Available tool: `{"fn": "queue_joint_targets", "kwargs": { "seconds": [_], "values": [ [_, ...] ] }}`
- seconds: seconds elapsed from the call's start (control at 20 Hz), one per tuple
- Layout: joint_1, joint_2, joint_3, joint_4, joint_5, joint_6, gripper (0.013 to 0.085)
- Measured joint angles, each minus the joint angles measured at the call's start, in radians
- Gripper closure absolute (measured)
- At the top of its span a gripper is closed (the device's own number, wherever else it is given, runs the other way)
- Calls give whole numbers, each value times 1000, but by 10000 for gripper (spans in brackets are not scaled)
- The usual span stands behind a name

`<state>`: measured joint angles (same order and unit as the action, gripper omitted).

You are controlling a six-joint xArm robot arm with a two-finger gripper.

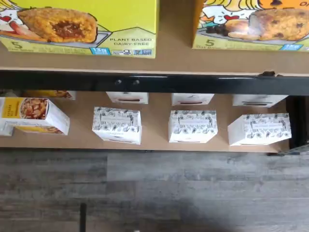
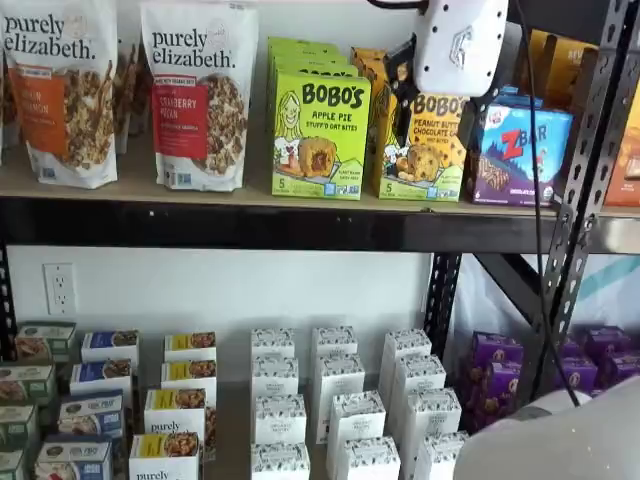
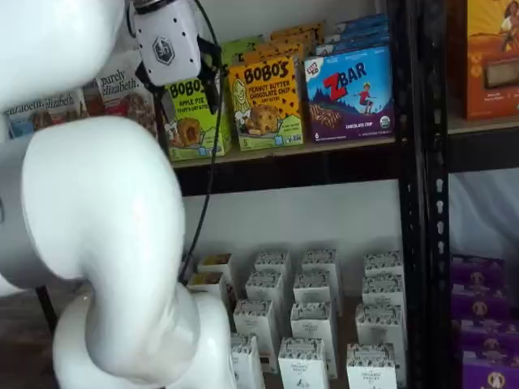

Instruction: Pick the green box on the top shelf, the fourth from the left

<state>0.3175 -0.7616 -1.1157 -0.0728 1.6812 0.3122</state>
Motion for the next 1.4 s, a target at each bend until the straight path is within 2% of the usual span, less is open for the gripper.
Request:
{"fn": "queue_joint_targets", "kwargs": {
  "seconds": [0.25, 0.45, 0.55, 0.7, 0.8, 1.05, 1.4],
  "values": [
    [41, 25, -10, -54, -6, 36, 130],
    [1, 27, -2, 21, -63, 7, 130],
    [3, 29, 1, 19, -96, 8, 130],
    [25, 42, -5, -17, -129, 28, 130],
    [29, 58, -16, -22, -142, 33, 130],
    [15, 95, -39, 23, -174, 19, 130],
    [10, 157, -84, 48, -191, 14, 130]
  ]
}}
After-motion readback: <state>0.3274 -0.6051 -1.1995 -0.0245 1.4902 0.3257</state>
